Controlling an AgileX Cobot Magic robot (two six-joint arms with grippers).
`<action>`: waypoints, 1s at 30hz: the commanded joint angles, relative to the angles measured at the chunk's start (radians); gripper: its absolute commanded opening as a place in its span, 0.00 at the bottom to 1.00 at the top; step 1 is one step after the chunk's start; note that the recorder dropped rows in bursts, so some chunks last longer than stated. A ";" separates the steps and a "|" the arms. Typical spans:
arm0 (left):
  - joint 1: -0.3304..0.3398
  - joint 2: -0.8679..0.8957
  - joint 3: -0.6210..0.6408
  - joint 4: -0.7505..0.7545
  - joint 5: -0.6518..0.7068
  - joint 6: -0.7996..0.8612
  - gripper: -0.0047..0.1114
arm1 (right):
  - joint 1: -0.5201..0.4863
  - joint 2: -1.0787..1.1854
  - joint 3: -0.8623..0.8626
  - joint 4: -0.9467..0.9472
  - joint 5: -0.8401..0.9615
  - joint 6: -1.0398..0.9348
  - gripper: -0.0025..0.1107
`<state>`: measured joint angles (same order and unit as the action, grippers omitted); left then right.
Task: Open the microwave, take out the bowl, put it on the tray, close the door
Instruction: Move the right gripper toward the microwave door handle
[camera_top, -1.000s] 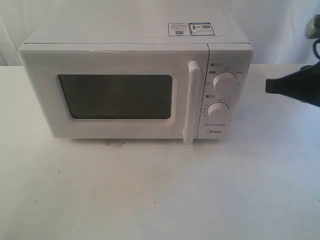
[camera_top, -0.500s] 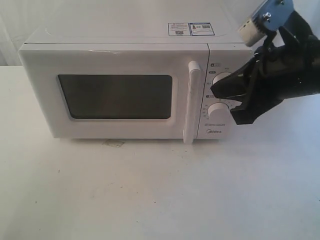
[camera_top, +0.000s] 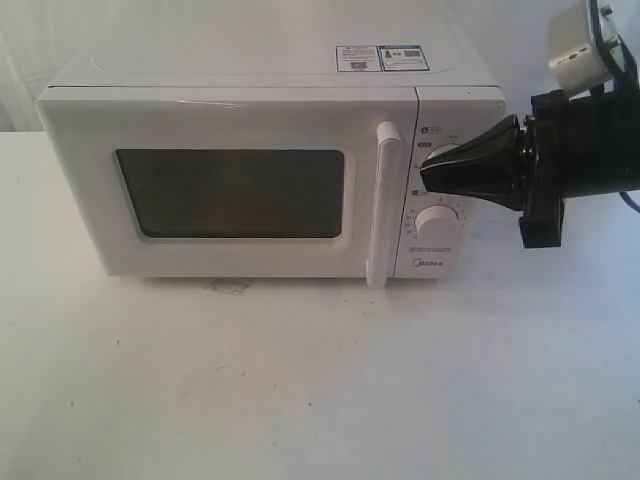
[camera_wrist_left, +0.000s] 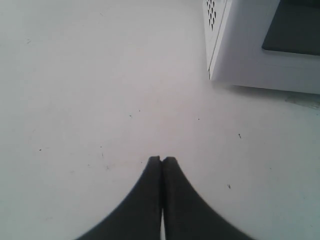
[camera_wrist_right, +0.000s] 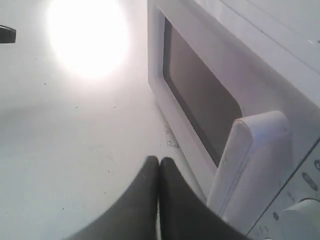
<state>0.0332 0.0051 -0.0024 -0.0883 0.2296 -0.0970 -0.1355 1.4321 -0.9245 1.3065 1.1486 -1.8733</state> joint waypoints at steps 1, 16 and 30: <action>0.003 -0.005 0.002 -0.008 0.002 -0.001 0.04 | -0.015 0.045 -0.004 0.026 -0.032 0.008 0.02; 0.003 -0.005 0.002 -0.008 0.002 -0.001 0.04 | 0.061 0.084 -0.004 0.121 -0.148 0.009 0.45; 0.003 -0.005 0.002 -0.008 0.002 -0.001 0.04 | 0.124 0.166 -0.004 0.259 -0.249 -0.133 0.52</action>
<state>0.0332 0.0051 -0.0024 -0.0883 0.2296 -0.0970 -0.0201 1.5928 -0.9208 1.5068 0.9031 -1.9549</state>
